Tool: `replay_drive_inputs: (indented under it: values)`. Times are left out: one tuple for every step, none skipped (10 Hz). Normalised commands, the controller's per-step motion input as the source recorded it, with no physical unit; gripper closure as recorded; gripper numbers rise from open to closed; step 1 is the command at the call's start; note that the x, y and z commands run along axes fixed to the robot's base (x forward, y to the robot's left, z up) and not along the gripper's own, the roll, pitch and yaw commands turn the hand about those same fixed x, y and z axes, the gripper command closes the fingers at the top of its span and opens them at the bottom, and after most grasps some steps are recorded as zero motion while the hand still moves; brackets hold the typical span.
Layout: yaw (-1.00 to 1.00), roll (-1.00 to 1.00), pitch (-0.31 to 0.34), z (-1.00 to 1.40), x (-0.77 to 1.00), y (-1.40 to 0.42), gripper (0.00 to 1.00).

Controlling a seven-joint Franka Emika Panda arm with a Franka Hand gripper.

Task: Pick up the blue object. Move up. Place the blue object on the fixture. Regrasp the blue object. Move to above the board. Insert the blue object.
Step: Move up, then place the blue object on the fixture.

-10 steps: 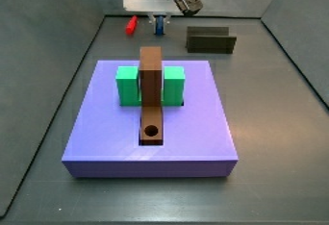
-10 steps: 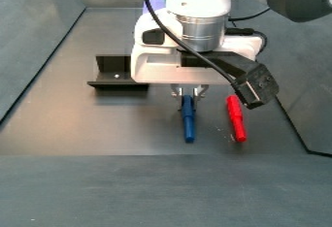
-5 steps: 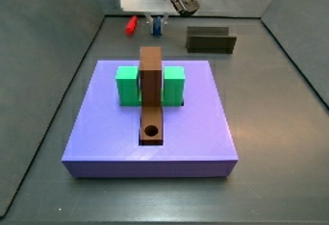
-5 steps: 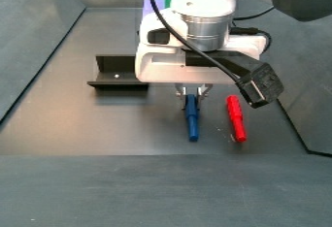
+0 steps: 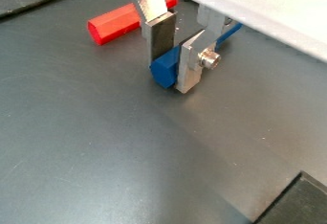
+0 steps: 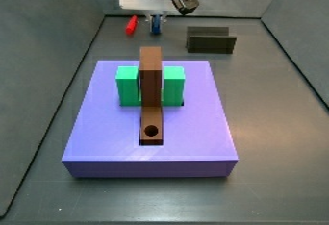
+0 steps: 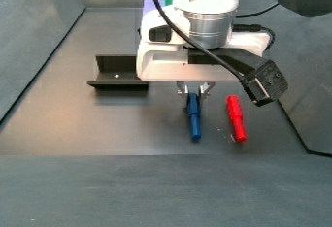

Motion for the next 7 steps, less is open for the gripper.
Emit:
replay_drive_inputs:
  values:
    - [0.00,0.00,0.000,0.83,0.00,0.00,1.00]
    - [0.03,0.00,0.016,0.80,-0.02,0.03,1.00]
    - [0.02,0.03,0.045,0.58,-0.05,0.02,1.00]
    - [0.02,0.08,0.041,0.21,0.01,0.00,1.00]
    - [0.00,-0.01,0.000,0.00,0.00,0.00,1.00]
    - [0.00,-0.53,-0.140,0.00,0.16,-0.04,1.00]
    - [0.00,-0.71,-0.214,0.23,0.40,-0.30,1.00]
